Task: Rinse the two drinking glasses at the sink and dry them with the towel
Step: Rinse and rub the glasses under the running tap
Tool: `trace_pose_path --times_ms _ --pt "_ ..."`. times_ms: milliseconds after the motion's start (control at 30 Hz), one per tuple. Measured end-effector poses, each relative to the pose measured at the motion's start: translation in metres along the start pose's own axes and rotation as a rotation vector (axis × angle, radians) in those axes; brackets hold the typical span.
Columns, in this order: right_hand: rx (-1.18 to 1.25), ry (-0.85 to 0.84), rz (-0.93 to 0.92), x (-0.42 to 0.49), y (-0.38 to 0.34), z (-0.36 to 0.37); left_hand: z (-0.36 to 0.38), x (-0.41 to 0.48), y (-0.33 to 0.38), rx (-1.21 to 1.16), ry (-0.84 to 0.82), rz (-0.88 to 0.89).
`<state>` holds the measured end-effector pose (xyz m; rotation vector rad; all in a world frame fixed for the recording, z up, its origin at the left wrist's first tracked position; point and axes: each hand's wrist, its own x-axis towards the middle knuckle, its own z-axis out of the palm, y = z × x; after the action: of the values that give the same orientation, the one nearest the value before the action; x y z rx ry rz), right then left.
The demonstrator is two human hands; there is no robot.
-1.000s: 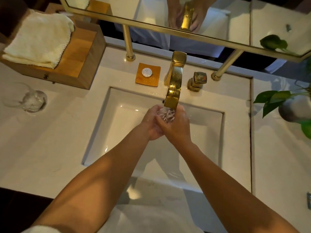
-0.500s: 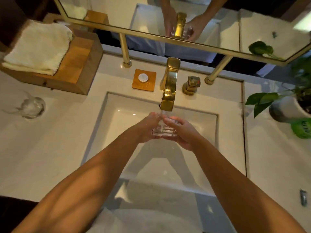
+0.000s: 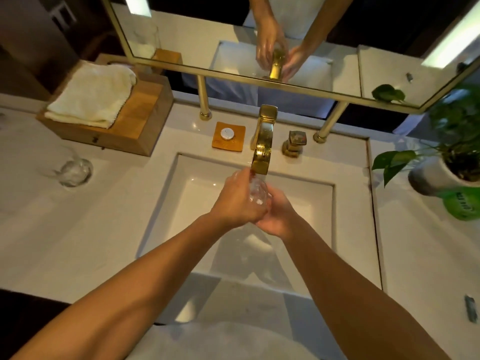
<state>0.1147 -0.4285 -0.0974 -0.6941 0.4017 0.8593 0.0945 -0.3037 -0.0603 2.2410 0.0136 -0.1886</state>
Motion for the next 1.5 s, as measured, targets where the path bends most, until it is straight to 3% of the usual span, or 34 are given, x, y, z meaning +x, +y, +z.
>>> trace_pose_path --times_ms 167,267,400,500,633,700,867,1000,1100,1200,1500 --pt "-0.071 0.02 0.01 0.009 0.018 0.007 -0.023 -0.023 -0.013 0.116 -0.064 0.024" --pt "-0.023 0.133 0.111 0.016 0.026 0.014 -0.032 -0.037 -0.015 0.273 -0.111 0.105" --pt "-0.292 0.149 0.11 0.011 0.035 0.03 -0.047 -0.05 -0.016 0.42 -0.131 0.166" --pt "-0.973 0.283 -0.042 0.001 0.045 0.019 -0.056 -0.057 -0.025 0.475 -0.189 0.127" --pt "-1.817 0.357 0.061 -0.003 0.063 -0.002 -0.059 -0.06 -0.041 0.524 -0.181 0.049" --pt "-2.033 0.356 0.009 -0.007 0.083 -0.013 -0.061 -0.063 -0.047 0.522 -0.149 0.015" --pt "-1.929 0.411 -0.109 -0.04 0.14 -0.028 -0.076 -0.071 -0.06 0.468 0.001 -0.075" --pt "-2.128 0.41 -0.294 -0.055 0.149 -0.027 -0.105 -0.083 -0.073 0.431 0.1 -0.161" --pt "-2.25 0.446 -0.256 -0.057 0.153 -0.019 -0.13 -0.092 -0.091 0.436 0.198 -0.244" --pt "-2.223 0.433 -0.149 -0.056 0.161 -0.02 -0.155 -0.1 -0.111 0.459 0.286 -0.331" --pt "-2.161 0.432 -0.215 -0.051 0.169 -0.029 -0.203 -0.121 -0.159 0.512 0.33 -0.592"
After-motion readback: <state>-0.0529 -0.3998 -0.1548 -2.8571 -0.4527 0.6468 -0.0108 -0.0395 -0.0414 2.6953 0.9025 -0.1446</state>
